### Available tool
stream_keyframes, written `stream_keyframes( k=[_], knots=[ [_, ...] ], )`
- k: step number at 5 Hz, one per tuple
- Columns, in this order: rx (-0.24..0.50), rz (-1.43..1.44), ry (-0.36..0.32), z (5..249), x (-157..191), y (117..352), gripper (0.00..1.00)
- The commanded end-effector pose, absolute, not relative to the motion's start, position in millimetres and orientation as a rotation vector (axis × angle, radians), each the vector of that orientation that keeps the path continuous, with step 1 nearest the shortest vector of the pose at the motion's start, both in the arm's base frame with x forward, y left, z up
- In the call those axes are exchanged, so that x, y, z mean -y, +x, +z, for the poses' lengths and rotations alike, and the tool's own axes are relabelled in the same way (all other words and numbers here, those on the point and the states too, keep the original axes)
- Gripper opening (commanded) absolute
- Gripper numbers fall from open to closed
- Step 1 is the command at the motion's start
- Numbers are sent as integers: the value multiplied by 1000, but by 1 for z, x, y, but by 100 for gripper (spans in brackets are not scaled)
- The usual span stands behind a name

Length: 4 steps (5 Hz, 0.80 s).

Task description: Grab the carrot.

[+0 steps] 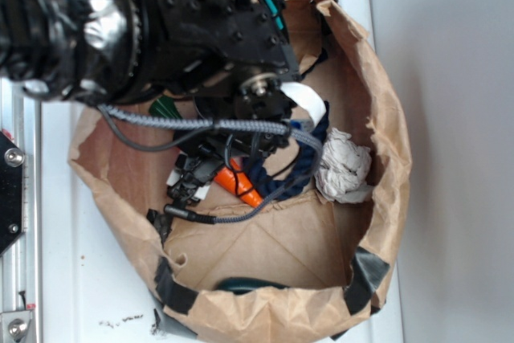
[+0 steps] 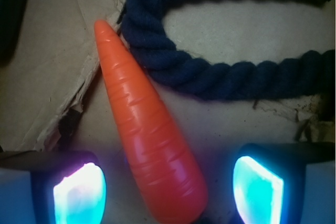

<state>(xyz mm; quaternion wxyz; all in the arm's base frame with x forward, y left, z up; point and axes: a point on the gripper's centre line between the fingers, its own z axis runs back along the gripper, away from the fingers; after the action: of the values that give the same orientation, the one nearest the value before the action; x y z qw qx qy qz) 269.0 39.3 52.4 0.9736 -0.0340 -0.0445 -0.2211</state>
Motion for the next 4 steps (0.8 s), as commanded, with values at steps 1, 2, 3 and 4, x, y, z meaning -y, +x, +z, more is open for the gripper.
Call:
stream_keyframes(
  k=[1,2,3,4],
  knots=[
    [112,-473,-4,25,-19,285,100],
    [114,-450,-82,42,-22,282,0],
    [156,-430,-80,55,-29,280,0],
    [174,-414,-85,63,-33,281,0]
  ],
)
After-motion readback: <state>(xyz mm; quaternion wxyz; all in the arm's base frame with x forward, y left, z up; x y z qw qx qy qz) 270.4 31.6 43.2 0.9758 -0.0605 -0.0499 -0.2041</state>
